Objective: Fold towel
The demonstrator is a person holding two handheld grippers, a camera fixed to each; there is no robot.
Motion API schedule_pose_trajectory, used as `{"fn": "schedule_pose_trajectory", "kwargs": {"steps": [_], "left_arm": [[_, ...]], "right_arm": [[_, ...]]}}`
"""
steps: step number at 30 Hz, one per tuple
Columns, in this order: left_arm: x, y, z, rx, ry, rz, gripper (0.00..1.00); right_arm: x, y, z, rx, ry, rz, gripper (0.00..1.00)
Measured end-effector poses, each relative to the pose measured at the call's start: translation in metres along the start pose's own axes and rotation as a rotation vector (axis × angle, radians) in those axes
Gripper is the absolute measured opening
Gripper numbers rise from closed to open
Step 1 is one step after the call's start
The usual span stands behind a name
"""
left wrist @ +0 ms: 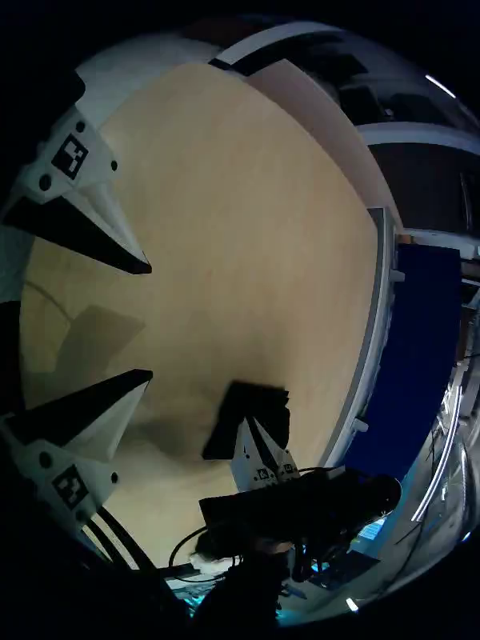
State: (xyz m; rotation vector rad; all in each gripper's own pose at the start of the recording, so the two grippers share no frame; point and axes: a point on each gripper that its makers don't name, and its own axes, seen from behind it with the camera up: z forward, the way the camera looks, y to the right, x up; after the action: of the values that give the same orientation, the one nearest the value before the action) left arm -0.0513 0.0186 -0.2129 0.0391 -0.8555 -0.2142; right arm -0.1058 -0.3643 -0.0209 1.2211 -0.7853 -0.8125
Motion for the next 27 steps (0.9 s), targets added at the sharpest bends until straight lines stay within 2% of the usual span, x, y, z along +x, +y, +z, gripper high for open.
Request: {"fn": "schedule_pose_trajectory", "kwargs": {"steps": [3,4,5,7,11,13,18,27], "left_arm": [[-0.001,-0.002,0.000,0.002,-0.001,-0.002,0.88],[-0.001,-0.002,0.000,0.003,-0.001,-0.001,0.88],[-0.001,-0.003,0.001,0.003,-0.001,0.000,0.88],[0.000,-0.004,0.001,0.005,-0.001,0.002,0.88],[0.001,-0.006,0.000,0.007,-0.001,0.006,0.88],[0.002,-0.007,-0.001,0.008,-0.001,0.007,0.88],[0.001,-0.008,-0.002,0.007,-0.002,0.011,0.88],[0.005,-0.002,0.001,-0.016,-0.014,0.056,0.88]], "right_arm": [[0.000,0.001,-0.001,-0.005,0.007,0.001,0.08],[0.001,0.001,-0.002,-0.009,0.014,0.001,0.13],[0.002,0.002,-0.004,-0.012,0.020,0.001,0.19],[0.003,0.002,-0.008,-0.023,0.035,0.004,0.42],[0.003,0.002,-0.018,-0.047,0.063,0.025,0.58],[-0.001,0.001,-0.024,-0.063,0.071,0.045,0.70],[-0.015,-0.002,-0.036,-0.106,0.075,0.113,0.74],[-0.041,-0.012,-0.046,-0.183,0.073,0.305,0.75]]}}
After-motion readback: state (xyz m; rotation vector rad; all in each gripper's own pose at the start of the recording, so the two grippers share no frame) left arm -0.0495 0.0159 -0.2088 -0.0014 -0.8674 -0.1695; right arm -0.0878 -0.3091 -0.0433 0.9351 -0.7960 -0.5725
